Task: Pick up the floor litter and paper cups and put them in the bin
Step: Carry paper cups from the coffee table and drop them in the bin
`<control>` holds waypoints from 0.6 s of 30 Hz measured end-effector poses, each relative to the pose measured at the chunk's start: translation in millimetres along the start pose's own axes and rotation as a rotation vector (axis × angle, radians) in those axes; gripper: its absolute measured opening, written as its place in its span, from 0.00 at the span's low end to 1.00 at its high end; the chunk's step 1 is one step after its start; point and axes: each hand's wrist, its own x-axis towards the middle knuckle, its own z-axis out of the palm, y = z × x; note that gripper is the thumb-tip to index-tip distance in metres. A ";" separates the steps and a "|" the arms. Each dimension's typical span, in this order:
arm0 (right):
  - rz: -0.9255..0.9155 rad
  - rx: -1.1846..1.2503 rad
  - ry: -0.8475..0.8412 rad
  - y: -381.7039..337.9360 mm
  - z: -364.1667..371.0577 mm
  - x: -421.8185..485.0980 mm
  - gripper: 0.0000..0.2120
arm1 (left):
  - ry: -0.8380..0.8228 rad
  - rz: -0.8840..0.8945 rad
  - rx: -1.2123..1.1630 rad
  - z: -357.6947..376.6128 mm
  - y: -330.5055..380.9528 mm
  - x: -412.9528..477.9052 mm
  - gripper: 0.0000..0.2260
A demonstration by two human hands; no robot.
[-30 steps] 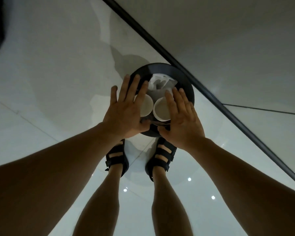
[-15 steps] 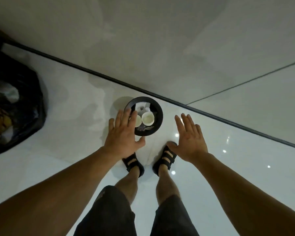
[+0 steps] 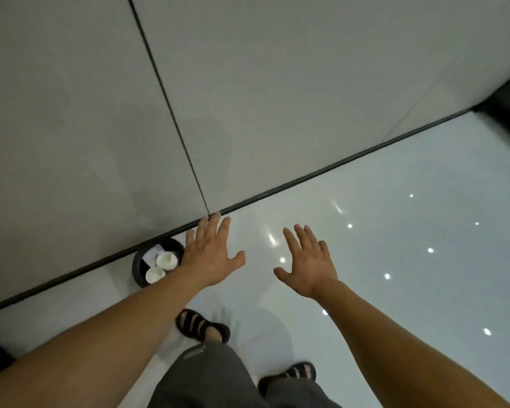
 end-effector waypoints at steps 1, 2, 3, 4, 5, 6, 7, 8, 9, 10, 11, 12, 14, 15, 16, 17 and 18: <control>0.043 0.023 0.009 21.8 -1.7 -22.8 0.43 | -0.009 0.039 0.025 -0.4 26.8 -4.1 0.40; 0.086 0.047 0.016 43.2 -3.0 -46.5 0.43 | -0.023 0.080 0.048 1.0 54.6 -9.1 0.40; 0.130 0.072 0.031 64.5 -3.2 -70.3 0.43 | -0.036 0.128 0.073 4.2 83.1 -13.7 0.40; 0.176 0.094 0.051 85.8 -3.0 -93.9 0.43 | -0.049 0.180 0.099 8.4 113.1 -17.9 0.41; 0.223 0.117 0.069 105.4 -2.9 -115.6 0.43 | -0.061 0.230 0.123 12.9 142.2 -21.9 0.41; 0.279 0.144 0.088 126.4 -3.1 -138.1 0.43 | -0.067 0.290 0.145 17.4 174.9 -26.0 0.41; 0.338 0.173 0.112 146.7 -3.2 -158.8 0.43 | -0.069 0.353 0.160 21.7 206.8 -30.0 0.41; 0.395 0.201 0.138 166.2 -2.6 -178.1 0.43 | -0.069 0.413 0.168 25.5 238.2 -33.9 0.40; 0.454 0.234 0.167 185.0 -1.1 -196.5 0.43 | -0.073 0.472 0.177 28.6 268.8 -37.8 0.40; 0.515 0.267 0.194 202.3 1.3 -215.1 0.43 | -0.079 0.530 0.191 31.6 298.3 -42.0 0.40; 0.573 0.296 0.219 218.2 4.3 -232.6 0.43 | -0.082 0.588 0.212 34.6 326.2 -45.9 0.40; 0.625 0.321 0.241 233.3 7.3 -249.5 0.43 | -0.079 0.644 0.234 38.2 353.2 -49.5 0.40; 0.731 0.374 0.283 261.5 14.4 -280.4 0.43 | -0.057 0.753 0.272 46.6 403.6 -55.7 0.39; 0.783 0.396 0.297 276.0 17.3 -293.8 0.43 | -0.048 0.803 0.284 50.7 427.8 -57.0 0.39; 0.831 0.419 0.306 290.7 19.8 -306.0 0.43 | -0.051 0.848 0.290 54.5 450.8 -57.7 0.39; 0.877 0.446 0.310 305.2 21.9 -317.4 0.43 | -0.064 0.889 0.295 58.3 473.1 -58.6 0.39; 0.921 0.472 0.316 319.4 23.4 -327.8 0.43 | -0.080 0.925 0.301 62.1 494.6 -59.6 0.38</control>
